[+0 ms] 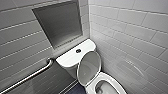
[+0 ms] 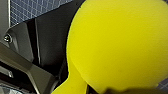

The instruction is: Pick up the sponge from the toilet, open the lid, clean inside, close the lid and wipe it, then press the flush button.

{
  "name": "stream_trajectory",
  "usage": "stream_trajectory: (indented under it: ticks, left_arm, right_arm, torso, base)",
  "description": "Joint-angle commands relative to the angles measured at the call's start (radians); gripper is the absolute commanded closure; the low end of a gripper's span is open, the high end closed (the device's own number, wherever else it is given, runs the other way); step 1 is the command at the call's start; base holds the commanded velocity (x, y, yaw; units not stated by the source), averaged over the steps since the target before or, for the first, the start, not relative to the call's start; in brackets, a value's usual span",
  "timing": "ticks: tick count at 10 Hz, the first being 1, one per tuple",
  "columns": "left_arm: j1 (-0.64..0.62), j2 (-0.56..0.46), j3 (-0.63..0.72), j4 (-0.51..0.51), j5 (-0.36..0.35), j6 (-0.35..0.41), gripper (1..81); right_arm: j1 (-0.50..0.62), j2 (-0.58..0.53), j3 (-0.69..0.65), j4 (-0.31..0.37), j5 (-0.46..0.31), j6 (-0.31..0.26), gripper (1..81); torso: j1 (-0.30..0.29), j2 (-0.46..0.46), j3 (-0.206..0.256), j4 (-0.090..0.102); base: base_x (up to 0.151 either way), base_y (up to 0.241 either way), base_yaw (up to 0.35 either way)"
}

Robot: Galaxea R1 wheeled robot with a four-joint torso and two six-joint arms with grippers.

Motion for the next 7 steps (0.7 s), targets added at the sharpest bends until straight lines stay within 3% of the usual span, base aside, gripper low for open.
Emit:
stream_trajectory:
  ticks: [1,3,4,6,7]
  left_arm:
    - [-0.173,-0.120,0.182,-0.010,0.099,-0.172,1.0]
    - [-0.264,-0.128,0.207,-0.019,0.088,-0.306,1.0]
    - [-0.322,-0.123,0.216,-0.057,0.085,-0.405,1.0]
    - [-0.411,-0.094,0.211,-0.109,0.076,-0.526,1.0]
    - [-0.436,-0.091,0.202,-0.111,0.040,-0.590,1.0]
  right_arm:
    - [-0.022,0.000,-0.014,-0.021,-0.069,-0.003,81.1]
    - [-0.023,0.028,-0.031,-0.021,-0.071,-0.001,81.1]
    - [-0.031,0.048,-0.038,-0.023,-0.069,-0.001,81.1]
    - [-0.039,0.082,-0.064,-0.023,-0.069,-0.003,81.1]
    - [-0.040,0.100,-0.089,-0.020,-0.069,-0.001,81.1]
  torso:
    - [0.000,0.000,0.000,0.000]
    - [0.000,0.000,0.000,0.000]
    - [0.000,0.000,0.000,0.000]
    - [0.000,0.000,0.000,0.000]
    - [0.000,0.000,0.000,0.000]
  base:
    - [0.000,0.000,0.000]
    - [0.000,0.000,0.000]
    - [0.000,0.000,0.000]
    - [0.000,0.000,0.000]
    - [0.000,0.000,0.000]
